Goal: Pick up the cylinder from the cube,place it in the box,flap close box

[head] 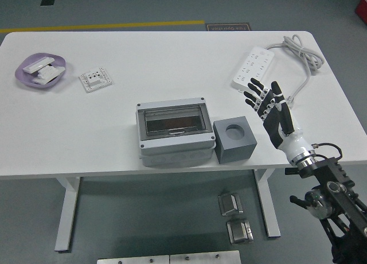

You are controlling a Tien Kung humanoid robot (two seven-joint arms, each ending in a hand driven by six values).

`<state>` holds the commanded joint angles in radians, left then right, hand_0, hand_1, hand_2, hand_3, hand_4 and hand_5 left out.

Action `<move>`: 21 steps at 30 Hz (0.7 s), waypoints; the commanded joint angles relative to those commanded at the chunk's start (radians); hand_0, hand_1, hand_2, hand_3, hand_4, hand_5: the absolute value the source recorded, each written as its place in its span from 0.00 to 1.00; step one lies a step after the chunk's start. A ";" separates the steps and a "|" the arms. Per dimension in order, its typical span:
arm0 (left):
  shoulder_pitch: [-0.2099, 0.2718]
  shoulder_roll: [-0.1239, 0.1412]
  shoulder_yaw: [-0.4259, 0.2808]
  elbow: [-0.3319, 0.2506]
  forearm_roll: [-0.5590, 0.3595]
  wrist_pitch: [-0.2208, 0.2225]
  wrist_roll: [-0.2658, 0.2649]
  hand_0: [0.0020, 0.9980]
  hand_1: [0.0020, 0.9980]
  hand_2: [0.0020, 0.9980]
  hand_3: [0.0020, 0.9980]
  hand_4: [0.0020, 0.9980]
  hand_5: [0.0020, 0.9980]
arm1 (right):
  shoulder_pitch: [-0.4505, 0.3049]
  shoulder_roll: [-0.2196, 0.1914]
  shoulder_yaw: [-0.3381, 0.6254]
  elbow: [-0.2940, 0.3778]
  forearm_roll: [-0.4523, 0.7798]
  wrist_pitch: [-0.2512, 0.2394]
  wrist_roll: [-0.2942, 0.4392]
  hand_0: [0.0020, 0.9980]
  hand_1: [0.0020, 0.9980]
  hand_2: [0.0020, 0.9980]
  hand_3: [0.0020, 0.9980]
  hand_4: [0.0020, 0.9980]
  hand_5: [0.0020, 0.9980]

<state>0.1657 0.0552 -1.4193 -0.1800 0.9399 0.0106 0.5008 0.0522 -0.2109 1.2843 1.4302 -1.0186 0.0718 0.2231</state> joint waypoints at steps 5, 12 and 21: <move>-0.002 0.000 -0.030 0.000 0.020 -0.011 0.031 0.82 0.81 0.78 0.84 0.73 0.48 | 0.002 0.000 0.014 0.001 -0.014 -0.001 -0.004 1.00 1.00 0.98 0.96 1.00 1.00; -0.003 0.004 -0.044 0.000 0.045 0.013 0.047 0.82 0.81 0.78 0.84 0.73 0.48 | 0.001 0.000 0.034 0.001 -0.021 -0.003 -0.008 1.00 1.00 1.00 1.00 1.00 1.00; -0.010 0.008 -0.022 0.000 0.050 0.024 0.069 0.82 0.81 0.78 0.84 0.73 0.48 | 0.007 -0.024 0.087 0.002 -0.039 -0.003 -0.022 1.00 1.00 1.00 1.00 1.00 1.00</move>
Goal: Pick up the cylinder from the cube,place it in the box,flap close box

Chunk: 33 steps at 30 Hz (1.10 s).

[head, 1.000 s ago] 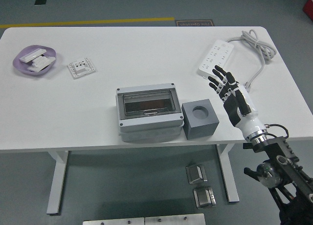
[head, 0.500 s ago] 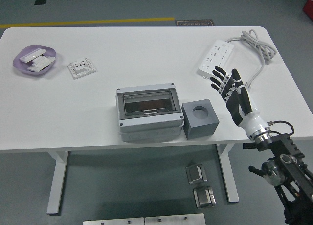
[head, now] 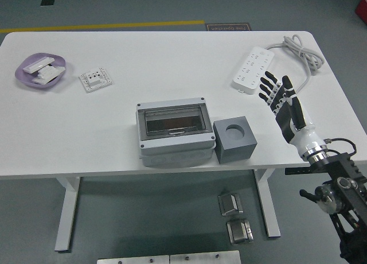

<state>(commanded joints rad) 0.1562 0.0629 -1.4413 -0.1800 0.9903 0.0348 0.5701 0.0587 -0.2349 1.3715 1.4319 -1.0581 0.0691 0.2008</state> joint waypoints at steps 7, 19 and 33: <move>-0.001 0.001 0.015 0.000 0.003 -0.002 0.024 0.82 0.81 0.78 0.84 0.73 0.48 | 0.020 -0.023 0.048 0.004 -0.017 0.000 -0.006 1.00 1.00 0.99 1.00 1.00 1.00; -0.011 0.000 0.013 0.000 0.005 -0.001 0.042 0.82 0.81 0.78 0.84 0.73 0.48 | 0.020 -0.020 0.065 0.006 -0.027 0.005 -0.015 1.00 1.00 0.99 1.00 1.00 1.00; -0.012 -0.003 0.010 0.000 0.003 0.006 0.048 0.82 0.81 0.78 0.84 0.73 0.48 | 0.019 -0.009 0.053 -0.004 0.014 0.002 0.012 1.00 1.00 0.98 0.99 1.00 1.00</move>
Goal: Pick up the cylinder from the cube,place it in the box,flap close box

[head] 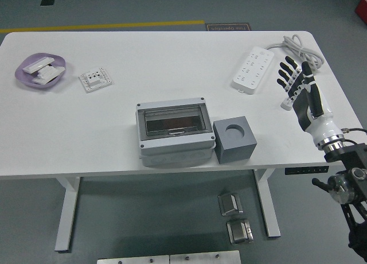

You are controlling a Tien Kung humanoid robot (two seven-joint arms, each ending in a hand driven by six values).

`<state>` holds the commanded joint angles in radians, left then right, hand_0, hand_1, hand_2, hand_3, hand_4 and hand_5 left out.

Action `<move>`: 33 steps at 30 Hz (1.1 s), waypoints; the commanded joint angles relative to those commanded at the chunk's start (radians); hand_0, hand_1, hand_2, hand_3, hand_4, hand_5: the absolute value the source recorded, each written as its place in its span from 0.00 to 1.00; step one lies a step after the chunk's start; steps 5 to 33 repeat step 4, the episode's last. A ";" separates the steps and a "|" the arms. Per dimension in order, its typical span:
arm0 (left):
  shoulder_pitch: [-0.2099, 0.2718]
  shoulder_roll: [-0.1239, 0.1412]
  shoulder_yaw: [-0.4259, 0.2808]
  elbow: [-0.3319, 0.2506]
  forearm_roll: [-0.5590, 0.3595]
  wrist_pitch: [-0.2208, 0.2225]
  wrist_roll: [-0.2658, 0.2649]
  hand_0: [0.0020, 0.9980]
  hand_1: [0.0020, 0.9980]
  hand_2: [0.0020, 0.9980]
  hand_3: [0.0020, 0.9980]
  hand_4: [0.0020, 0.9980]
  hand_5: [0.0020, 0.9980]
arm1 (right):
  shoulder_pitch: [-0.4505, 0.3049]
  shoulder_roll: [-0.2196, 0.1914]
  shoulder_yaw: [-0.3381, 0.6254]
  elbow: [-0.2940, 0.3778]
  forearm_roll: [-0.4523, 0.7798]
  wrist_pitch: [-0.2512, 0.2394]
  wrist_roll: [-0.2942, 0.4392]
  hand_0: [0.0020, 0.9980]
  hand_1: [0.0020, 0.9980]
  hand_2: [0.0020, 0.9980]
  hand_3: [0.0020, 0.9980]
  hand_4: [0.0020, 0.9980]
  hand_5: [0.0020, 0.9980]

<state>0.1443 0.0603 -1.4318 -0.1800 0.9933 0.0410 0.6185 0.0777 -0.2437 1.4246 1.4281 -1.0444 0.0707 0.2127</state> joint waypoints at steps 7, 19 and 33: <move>0.005 -0.009 0.001 0.000 -0.002 0.002 0.005 0.82 0.81 0.78 0.84 0.73 0.48 | -0.003 0.004 -0.008 -0.003 0.013 -0.001 0.013 1.00 1.00 0.98 0.99 1.00 1.00; 0.005 -0.009 0.001 0.000 -0.002 0.002 0.005 0.82 0.81 0.78 0.84 0.73 0.48 | -0.003 0.004 -0.008 -0.003 0.013 -0.001 0.013 1.00 1.00 0.98 0.99 1.00 1.00; 0.005 -0.009 0.001 0.000 -0.002 0.002 0.005 0.82 0.81 0.78 0.84 0.73 0.48 | -0.003 0.004 -0.008 -0.003 0.013 -0.001 0.013 1.00 1.00 0.98 0.99 1.00 1.00</move>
